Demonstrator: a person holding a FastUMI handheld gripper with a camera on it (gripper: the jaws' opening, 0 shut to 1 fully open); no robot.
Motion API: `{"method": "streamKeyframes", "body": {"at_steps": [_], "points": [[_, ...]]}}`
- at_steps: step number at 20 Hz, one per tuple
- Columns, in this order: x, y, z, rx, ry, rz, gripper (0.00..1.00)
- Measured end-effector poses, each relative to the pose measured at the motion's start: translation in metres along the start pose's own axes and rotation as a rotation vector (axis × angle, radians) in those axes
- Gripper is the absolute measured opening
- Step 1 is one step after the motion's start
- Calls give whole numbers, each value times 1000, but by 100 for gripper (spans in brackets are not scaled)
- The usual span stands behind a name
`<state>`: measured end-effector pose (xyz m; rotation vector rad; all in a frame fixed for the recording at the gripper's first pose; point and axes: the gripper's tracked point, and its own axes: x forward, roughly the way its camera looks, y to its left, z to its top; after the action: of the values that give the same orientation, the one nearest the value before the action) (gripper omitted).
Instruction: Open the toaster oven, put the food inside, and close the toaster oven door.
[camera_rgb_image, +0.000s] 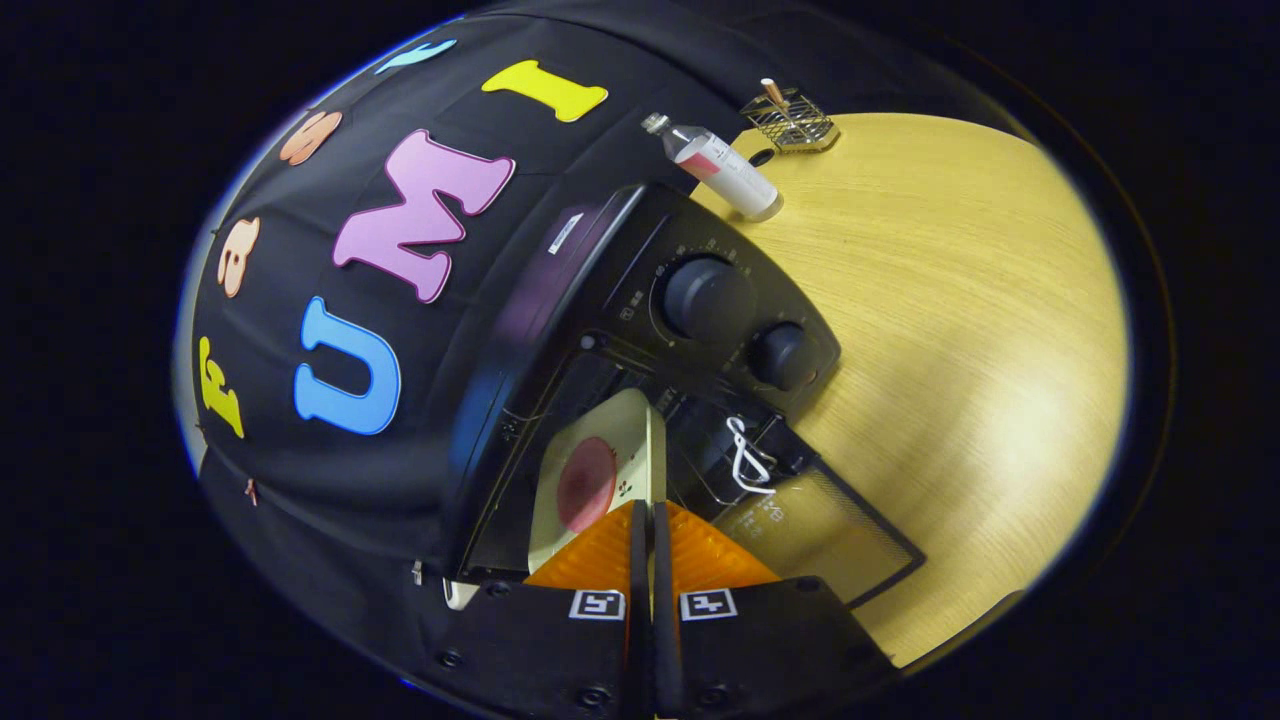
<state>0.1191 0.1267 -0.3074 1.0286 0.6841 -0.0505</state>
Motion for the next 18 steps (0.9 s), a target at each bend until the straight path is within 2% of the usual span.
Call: {"method": "streamKeyframes", "body": {"at_steps": [4, 9, 12, 14, 16, 18], "points": [[24, 2, 1, -7, -49, -3, 5], [34, -3, -4, -41, -61, -52, 6], [28, 5, -8, -19, -52, -22, 10], [16, 14, -11, -29, -45, 19, 50], [1, 11, -12, -82, -52, 6, 91], [-16, 8, -19, -134, -36, -3, 94]]}}
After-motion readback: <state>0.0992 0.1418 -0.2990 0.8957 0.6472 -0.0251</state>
